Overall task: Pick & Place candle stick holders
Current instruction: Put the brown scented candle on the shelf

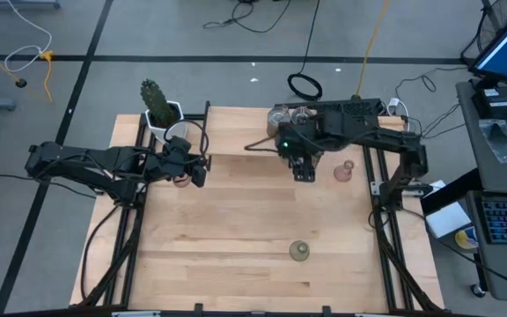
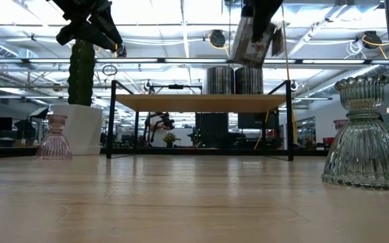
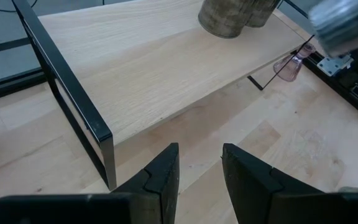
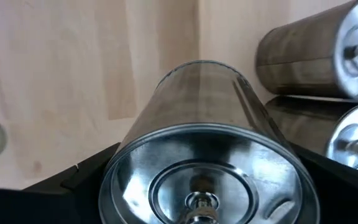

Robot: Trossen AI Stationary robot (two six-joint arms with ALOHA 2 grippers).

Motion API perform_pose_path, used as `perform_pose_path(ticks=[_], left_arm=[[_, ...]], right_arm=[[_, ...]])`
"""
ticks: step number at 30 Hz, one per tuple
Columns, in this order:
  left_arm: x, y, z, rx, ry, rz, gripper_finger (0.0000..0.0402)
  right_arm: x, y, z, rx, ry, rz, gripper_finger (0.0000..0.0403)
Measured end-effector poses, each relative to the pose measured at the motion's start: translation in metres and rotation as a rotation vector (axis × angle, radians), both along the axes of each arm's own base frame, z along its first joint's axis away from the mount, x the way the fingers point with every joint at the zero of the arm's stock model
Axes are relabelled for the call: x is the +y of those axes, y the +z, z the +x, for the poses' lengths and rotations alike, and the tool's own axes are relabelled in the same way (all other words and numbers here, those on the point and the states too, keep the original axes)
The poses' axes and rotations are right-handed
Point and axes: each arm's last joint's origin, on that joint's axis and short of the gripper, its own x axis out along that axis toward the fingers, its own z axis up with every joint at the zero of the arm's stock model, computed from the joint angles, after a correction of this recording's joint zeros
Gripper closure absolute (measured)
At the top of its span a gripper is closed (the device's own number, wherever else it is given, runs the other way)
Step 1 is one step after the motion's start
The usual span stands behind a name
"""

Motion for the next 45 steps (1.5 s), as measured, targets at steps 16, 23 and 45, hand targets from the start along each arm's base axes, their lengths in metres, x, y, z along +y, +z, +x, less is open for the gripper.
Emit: perform_pose_path(ticks=[16,23,45], left_arm=[[0.0,0.0,0.0,0.001,0.0,0.0,0.0279],[0.0,0.0,0.0,0.0,0.0,0.0,0.0279],[0.0,0.0,0.0,0.0,0.0,0.0,0.0279]], right_arm=[[-0.052,-0.016,0.013,0.081,0.056,-0.007,0.0045],[-0.055,-0.021,0.015,0.093,0.068,0.018,0.0045],[-0.059,-0.038,0.02,0.12,0.102,-0.021,0.0045]])
